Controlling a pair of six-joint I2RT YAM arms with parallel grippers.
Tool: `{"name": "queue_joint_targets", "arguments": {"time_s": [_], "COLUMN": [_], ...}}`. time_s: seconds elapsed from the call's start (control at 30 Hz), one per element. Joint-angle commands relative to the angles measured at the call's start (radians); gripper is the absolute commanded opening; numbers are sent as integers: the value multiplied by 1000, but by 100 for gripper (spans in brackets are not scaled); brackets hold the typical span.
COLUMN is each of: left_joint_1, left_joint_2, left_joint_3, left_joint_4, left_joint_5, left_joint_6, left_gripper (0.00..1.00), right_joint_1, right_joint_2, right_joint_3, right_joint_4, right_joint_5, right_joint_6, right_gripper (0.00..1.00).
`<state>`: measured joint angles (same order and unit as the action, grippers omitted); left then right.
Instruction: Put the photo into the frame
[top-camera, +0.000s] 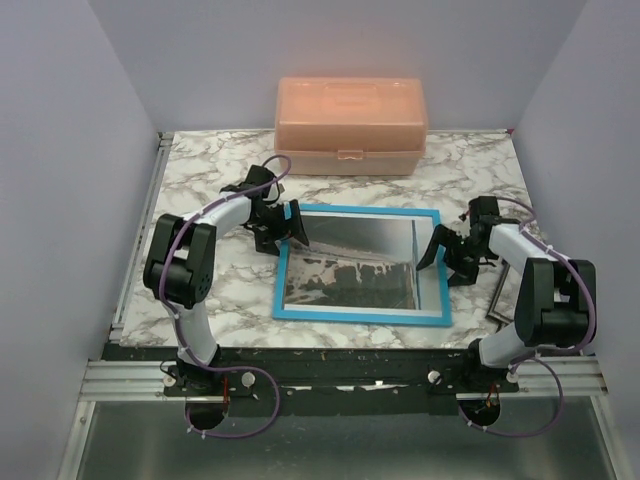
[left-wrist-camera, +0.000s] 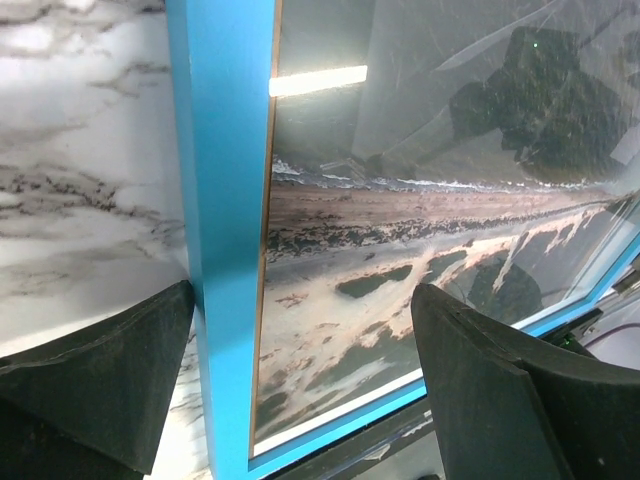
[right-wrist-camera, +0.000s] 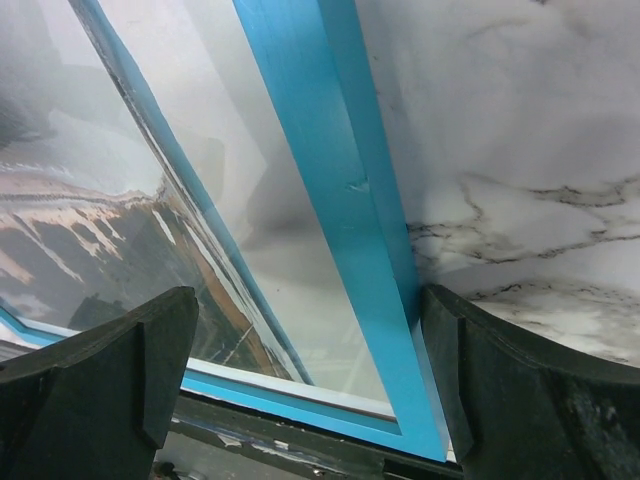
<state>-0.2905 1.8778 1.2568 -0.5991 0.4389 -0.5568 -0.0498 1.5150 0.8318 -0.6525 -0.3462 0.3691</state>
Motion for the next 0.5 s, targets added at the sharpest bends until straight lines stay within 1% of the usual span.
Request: {"name": "queue_joint_targets", "arguments": {"time_s": [0.0, 0.2, 0.27, 0.37, 0.47], "left_joint_1": [-33, -33, -33, -22, 8], "left_joint_2": [-67, -93, -109, -140, -187], "left_joint_3": [-55, -66, -69, -77, -84], "left_joint_4": [4, -14, -22, -34, -34], "left_joint_5": [92, 50, 22, -52, -100], "left_joint_6": [-43, -30, -26, -29, -38], "left_gripper": [90, 90, 92, 98, 98], "right_joint_1": [27, 27, 27, 28, 27], "right_joint_2": [38, 59, 55, 33, 0], "right_joint_3": [85, 121, 123, 124, 133], "right_joint_4": [-1, -10, -13, -18, -21], "right_joint_5": [-105, -70, -55, -8, 51], "right_joint_6": [51, 40, 39, 40, 43], "right_gripper": [100, 100, 100, 100, 100]}}
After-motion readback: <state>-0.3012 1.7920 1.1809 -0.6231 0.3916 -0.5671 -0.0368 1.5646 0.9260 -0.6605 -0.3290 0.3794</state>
